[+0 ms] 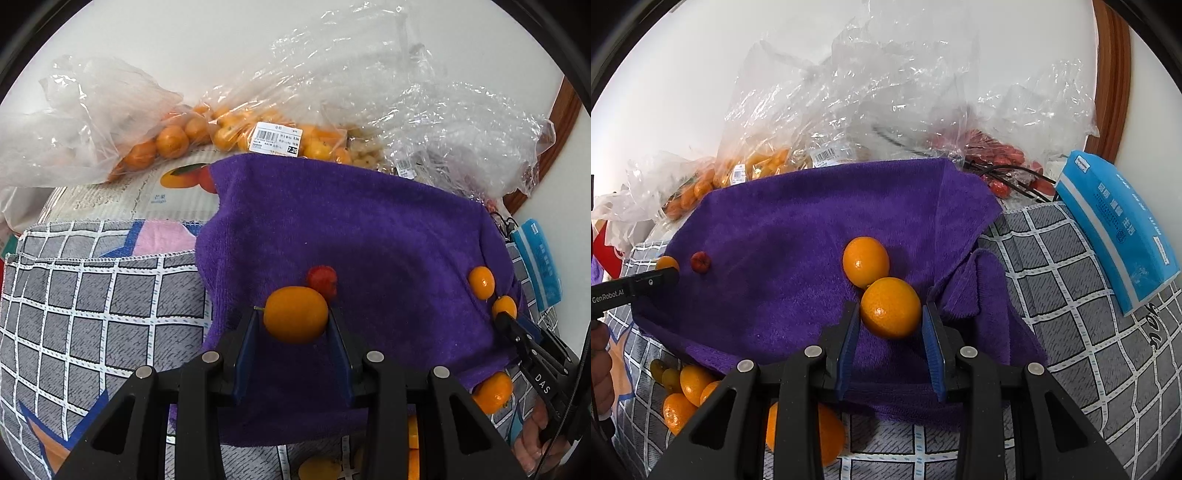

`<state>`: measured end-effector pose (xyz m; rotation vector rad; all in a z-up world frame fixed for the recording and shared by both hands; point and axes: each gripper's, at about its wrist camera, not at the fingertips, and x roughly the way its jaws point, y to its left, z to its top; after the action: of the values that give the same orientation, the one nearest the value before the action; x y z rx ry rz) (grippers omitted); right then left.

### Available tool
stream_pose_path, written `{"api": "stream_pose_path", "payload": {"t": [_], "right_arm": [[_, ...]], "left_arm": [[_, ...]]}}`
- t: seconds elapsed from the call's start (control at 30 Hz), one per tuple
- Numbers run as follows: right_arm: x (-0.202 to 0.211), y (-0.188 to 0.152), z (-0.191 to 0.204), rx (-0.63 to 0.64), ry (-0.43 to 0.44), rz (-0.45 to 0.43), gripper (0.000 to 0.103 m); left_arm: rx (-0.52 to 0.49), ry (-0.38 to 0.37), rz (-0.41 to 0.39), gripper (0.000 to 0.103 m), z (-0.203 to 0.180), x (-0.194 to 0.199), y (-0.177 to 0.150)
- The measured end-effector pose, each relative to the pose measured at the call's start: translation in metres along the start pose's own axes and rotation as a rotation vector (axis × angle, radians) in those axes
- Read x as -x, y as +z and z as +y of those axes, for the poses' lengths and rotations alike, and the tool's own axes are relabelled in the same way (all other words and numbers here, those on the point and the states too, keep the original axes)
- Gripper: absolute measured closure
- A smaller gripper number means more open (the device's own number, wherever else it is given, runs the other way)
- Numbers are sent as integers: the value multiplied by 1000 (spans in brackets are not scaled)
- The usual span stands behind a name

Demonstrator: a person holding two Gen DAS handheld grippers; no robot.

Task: Organize fruits
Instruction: 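Open the left tool on the towel while the right tool releases its orange there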

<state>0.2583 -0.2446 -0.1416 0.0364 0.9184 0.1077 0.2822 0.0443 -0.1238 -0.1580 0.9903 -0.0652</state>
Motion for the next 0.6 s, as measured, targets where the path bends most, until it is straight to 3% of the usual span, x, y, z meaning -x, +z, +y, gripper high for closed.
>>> {"api": "stream_pose_path", "payload": {"t": [0.6], "right_arm": [[0,2,4,11,-21,18,69]], "left_arm": [[-28,12,17,67,-4,-5,-1]]}}
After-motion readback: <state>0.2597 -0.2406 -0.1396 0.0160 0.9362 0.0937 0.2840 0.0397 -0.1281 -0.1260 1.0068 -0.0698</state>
